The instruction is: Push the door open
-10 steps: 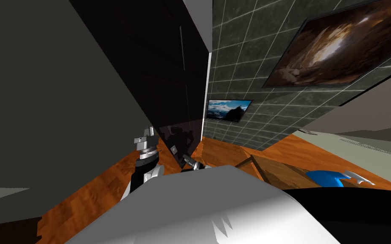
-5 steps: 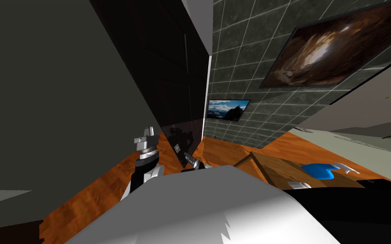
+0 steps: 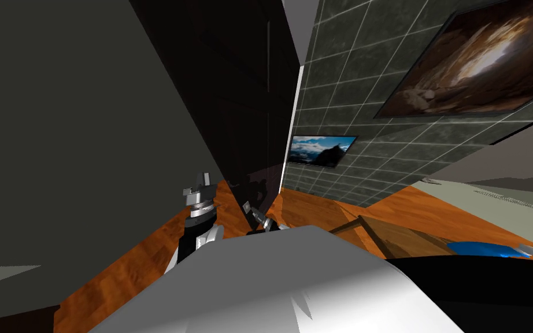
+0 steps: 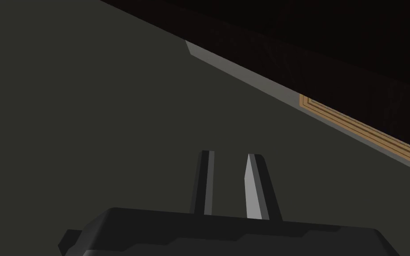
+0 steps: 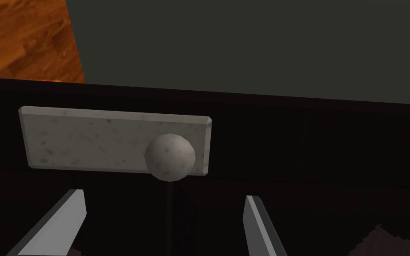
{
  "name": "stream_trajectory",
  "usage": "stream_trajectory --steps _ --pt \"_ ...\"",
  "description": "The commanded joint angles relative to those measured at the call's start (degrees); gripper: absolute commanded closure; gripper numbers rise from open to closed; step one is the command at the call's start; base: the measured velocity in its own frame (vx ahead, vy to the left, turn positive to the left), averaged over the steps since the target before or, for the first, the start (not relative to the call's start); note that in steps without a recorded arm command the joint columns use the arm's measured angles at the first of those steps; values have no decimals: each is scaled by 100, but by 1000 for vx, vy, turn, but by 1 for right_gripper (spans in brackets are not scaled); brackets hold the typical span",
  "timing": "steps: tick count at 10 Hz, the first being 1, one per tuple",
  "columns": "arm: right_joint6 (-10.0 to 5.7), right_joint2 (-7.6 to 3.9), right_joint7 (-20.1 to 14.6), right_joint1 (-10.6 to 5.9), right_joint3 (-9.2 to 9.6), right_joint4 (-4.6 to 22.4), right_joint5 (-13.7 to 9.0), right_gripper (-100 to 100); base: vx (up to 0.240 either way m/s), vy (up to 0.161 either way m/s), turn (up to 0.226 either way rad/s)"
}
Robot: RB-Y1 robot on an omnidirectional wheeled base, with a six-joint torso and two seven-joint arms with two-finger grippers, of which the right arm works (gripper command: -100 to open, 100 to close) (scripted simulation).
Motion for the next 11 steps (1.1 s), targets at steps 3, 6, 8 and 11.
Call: stream_trajectory --steps 3,6,8,11 --pt "-10 42 16 -11 -35 53 6 -100 116 119 8" --pt "-10 42 16 -11 -35 53 6 100 -18 -19 2" --pt "-10 42 16 -11 -35 53 6 100 -10 -10 0" --pt "12 86 93 22 -269 88 -39 -100 -90 17 -99"
